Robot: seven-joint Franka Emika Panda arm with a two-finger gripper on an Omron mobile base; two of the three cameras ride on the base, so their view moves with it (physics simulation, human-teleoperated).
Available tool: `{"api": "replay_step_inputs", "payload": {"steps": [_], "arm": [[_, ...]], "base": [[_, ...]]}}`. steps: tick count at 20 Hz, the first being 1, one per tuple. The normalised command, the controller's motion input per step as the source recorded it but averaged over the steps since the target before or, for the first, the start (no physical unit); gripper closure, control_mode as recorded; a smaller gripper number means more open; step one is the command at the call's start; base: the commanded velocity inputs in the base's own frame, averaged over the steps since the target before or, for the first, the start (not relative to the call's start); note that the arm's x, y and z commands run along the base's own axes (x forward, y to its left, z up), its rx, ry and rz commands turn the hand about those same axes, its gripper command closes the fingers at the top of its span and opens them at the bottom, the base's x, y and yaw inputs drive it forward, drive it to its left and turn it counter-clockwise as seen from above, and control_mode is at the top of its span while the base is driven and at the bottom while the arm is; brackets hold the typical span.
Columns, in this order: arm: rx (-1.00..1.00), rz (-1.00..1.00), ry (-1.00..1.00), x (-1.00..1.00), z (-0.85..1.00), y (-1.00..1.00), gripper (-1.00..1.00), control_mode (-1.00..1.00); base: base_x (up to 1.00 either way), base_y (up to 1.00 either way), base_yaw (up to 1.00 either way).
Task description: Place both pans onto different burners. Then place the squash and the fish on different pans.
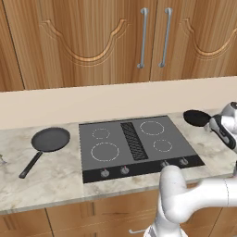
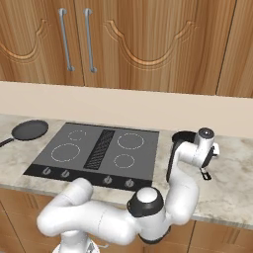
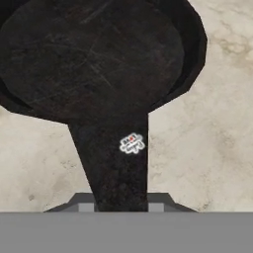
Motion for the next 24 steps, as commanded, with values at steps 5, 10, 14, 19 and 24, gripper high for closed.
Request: {"api": "replay_step_inputs", "payload": {"steps": [5, 10, 14, 19, 24], "arm": [[-0.11, 0.14, -0.16, -0.66, 0.14, 0.47, 1.0, -1.0], [-0.1, 0.21, -0.09, -0.46, 0.0, 0.63, 1.0, -1.0], [-0.07, 0.2, -0.03, -0.29, 0.0, 0.8, 1.0, -1.0], [-0.01, 0.16, 0.0, -0.08, 0.0, 0.82, 1.0, -1.0], [0.0, 0.16, 0.0, 0.0, 0.0, 0.8, 1.0, -1.0]], "base": [[0.0, 0.0, 0.0], [0.0, 0.0, 0.0], [0.0, 0.0, 0.0], [0.0, 0.0, 0.0], [0.0, 0.0, 0.0]]}}
